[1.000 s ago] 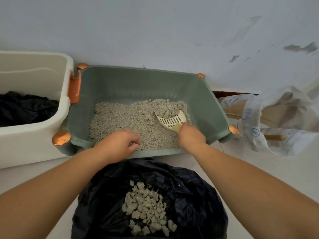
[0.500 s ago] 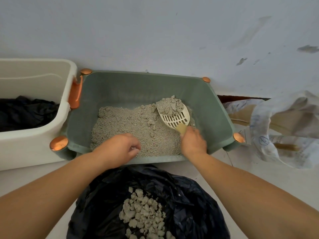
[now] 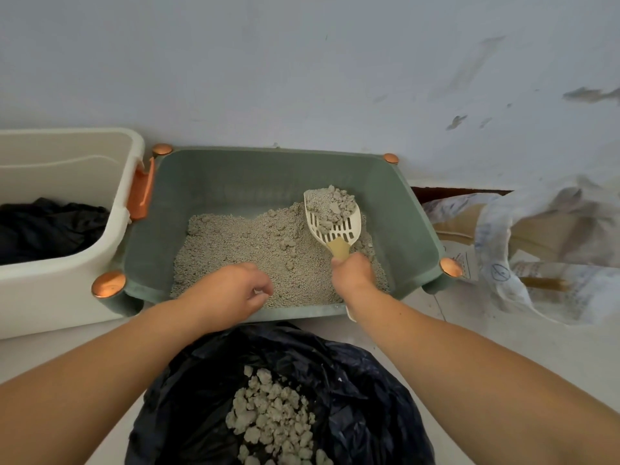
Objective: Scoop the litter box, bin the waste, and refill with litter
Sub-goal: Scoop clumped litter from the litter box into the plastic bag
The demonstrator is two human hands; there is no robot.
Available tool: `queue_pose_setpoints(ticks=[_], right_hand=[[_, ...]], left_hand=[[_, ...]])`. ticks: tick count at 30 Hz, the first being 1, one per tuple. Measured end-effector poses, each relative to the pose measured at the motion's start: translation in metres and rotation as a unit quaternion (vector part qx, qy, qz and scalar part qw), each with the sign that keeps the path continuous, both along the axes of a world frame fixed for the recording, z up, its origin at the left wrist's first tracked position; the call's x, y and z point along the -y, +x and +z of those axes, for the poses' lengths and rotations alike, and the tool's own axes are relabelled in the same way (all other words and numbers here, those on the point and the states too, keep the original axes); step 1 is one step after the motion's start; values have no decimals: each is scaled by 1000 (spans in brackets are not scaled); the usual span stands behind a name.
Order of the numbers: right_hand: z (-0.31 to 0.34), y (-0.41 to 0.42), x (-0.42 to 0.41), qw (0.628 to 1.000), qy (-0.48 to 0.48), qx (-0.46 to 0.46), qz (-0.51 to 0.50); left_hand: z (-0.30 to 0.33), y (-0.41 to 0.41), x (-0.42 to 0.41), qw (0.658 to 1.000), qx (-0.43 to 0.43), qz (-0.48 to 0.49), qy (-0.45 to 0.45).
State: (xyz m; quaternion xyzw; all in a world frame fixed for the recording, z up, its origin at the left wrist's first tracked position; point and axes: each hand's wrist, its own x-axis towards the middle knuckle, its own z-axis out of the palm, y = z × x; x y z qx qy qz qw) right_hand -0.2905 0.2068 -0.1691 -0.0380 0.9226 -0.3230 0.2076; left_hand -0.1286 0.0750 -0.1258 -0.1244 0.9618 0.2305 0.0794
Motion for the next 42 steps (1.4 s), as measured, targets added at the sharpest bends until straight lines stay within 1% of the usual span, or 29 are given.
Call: queue_pose_setpoints(ticks=[8,12,23,27,30,34,36,39,42], right_hand=[[4,2,-5,1000,-20,-1,10],[14,1,-6,999,-27,-26,18],[27,8,-15,994,13,-20,107],[33,7,-16,990,31,-13,135],[38,4,-17,991,43,-17,125],[43,3,-19,991,65,31,114],[46,9,-22,988,66,86,112],[56,21,-31,981,34,171,89],[67,28,-39,969,38,225,93]], left_hand=[[9,5,-1,1000,-11,-7,-11],[17,6,-3,999,-21,-9,-24],[28,11,-5,999,9,-22,-45],[30,12,-4,999,8,-23,-46],[31,12,-3,998,14,-26,-48],[33,13,-4,998,18,-24,-47],[33,13,-4,998,20,-28,-50],[34,14,-3,998,22,-26,-51],[37,15,-3,998,27,-24,-58]])
